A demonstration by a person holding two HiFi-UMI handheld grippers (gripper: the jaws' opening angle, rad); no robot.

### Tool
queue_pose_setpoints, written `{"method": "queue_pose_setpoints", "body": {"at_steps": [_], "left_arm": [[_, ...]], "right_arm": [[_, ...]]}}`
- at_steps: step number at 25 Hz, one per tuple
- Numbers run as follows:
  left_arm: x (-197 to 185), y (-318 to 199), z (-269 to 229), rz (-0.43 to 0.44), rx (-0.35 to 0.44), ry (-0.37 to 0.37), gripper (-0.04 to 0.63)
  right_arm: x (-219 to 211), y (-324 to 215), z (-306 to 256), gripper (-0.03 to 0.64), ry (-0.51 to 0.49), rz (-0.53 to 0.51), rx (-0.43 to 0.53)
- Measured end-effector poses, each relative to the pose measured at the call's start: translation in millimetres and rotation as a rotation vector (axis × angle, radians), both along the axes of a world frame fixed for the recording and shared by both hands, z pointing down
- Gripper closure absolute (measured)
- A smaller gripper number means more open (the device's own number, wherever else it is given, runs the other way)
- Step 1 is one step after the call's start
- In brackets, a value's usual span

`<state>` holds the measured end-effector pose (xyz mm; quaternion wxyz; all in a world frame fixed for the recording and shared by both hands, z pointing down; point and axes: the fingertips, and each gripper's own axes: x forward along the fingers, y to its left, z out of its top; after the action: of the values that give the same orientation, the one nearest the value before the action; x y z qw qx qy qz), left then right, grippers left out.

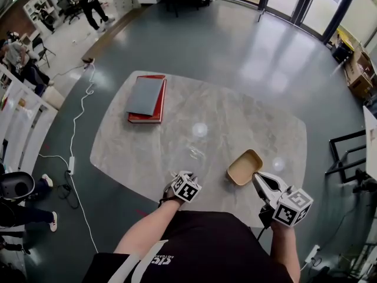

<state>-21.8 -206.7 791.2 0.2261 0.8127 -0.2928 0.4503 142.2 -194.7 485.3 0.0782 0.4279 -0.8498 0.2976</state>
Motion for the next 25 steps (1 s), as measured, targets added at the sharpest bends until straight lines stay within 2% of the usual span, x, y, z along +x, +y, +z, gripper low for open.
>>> {"method": "queue_pose_setpoints", "body": {"at_steps": [3,8,15,19,25], "left_arm": [[4.2,3.0,-6.2,0.002,-0.011,0.035,0.526],[4.4,-7.7,-35.1,-0.011,0.036,0.080,0.528],[7.1,-26.9,-103.4,-0.026,0.120,0.173,0.528],[16.1,-32.7,-144.7,-0.018,0.189,0.253,0.528],[12.9,-35.7,-188.9,-0.050,0.214,0.307,0.526]], "right_arm": [[1.7,0.1,-1.3,0.614,-0.003,0.005,0.007],[7.4,0.1,-5.1,0.614,-0.008,0.023,0.017],[7.4,-1.2,-5.4,0.614,-0.033,0.035,0.026],[9.0,0.4,-1.4,0.614,-0.036,0.030,0.033],[9.5,2.1,-0.5,0.614,-0.043,0.034,0.032]]}}
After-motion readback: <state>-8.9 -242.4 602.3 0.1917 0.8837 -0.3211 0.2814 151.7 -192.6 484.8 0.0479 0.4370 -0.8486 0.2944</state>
